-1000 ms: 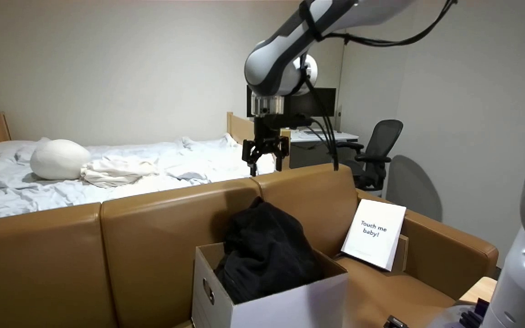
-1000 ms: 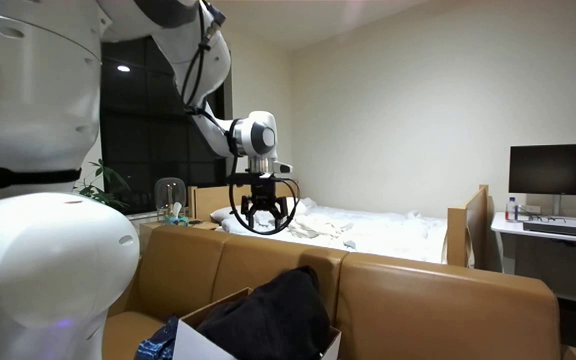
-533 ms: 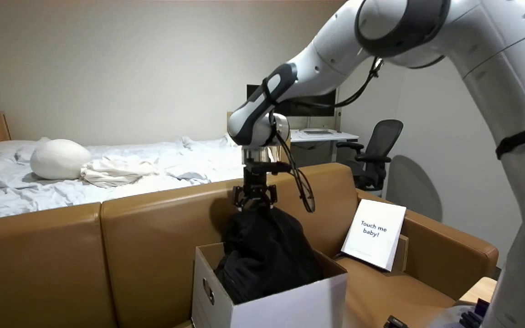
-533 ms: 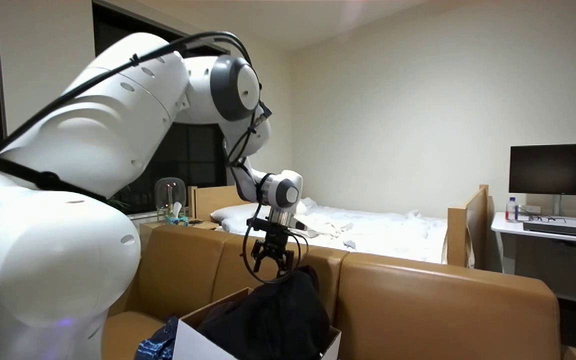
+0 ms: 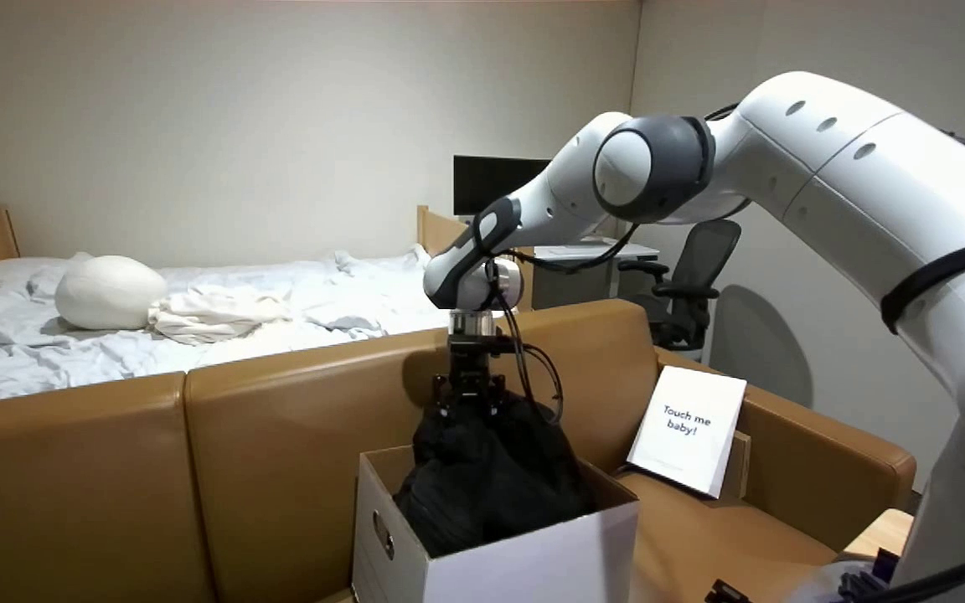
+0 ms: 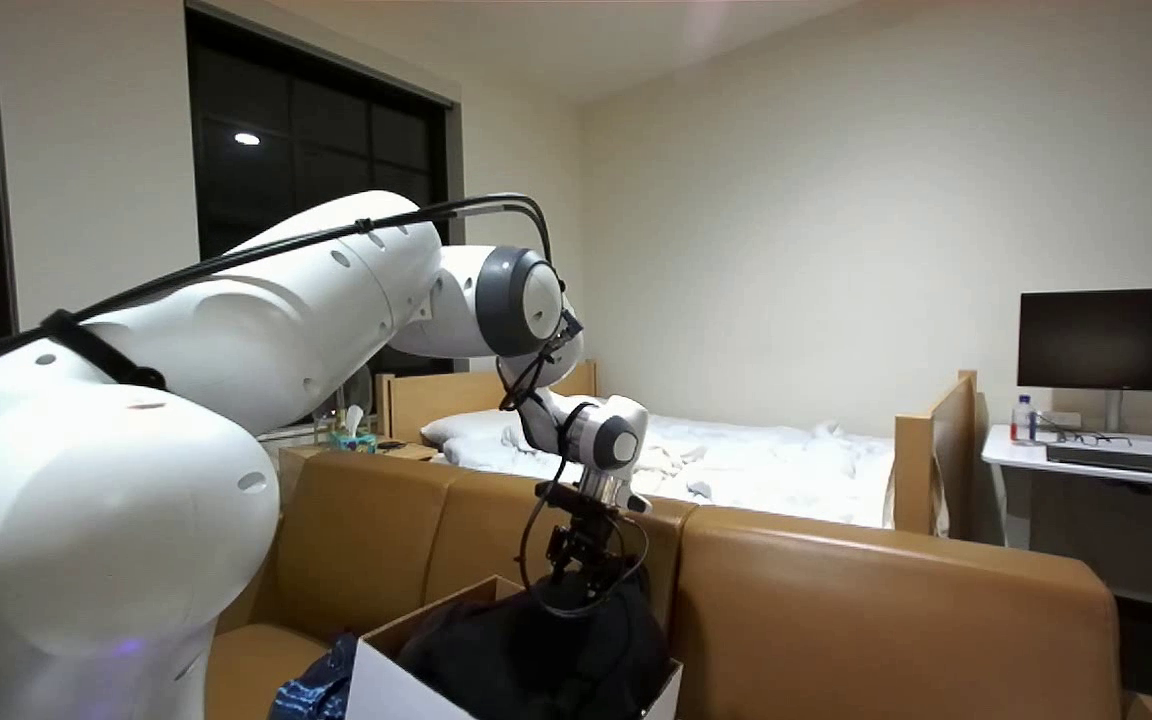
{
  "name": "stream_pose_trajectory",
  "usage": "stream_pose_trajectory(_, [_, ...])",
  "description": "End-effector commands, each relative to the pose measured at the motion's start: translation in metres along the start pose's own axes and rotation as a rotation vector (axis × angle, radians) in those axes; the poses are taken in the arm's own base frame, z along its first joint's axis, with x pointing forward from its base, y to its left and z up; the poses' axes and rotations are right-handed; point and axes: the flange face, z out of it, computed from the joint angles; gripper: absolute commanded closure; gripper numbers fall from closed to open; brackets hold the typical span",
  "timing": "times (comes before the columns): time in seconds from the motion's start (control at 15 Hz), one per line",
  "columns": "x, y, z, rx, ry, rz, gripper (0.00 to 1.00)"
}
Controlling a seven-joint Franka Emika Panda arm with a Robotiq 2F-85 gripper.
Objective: Pick up the black clothes from the box and put them on the couch.
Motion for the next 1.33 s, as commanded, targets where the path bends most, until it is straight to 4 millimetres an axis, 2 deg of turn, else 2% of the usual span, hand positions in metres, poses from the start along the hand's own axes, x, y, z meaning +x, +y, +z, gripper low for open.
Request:
stream_pose_trajectory(0.0, [0.011, -0.01, -0.001, -0.002, -0.055, 0.034, 0.46])
stream_pose_trajectory(0.47, [0.012, -0.014, -0.002, 0.006, -0.178, 0.011, 0.93])
stream_pose_trajectory(0.67, [-0.002, -0.025, -0.008, 0.011, -0.232, -0.068, 1.0])
stream_pose_trajectory(0.8, [-0.021, -0.037, -0.025, -0.006, -0.235, -0.142, 0.97])
stream_pose_trajectory(0.93, [-0.044, -0.044, -0.059, -0.036, -0.196, -0.164, 0.98])
stream_pose_trajectory(1.07, [-0.056, -0.048, -0.091, -0.074, -0.092, -0.156, 0.98])
stream_pose_trajectory(1.27, [-0.082, -0.049, -0.149, -0.103, 0.036, -0.143, 0.98])
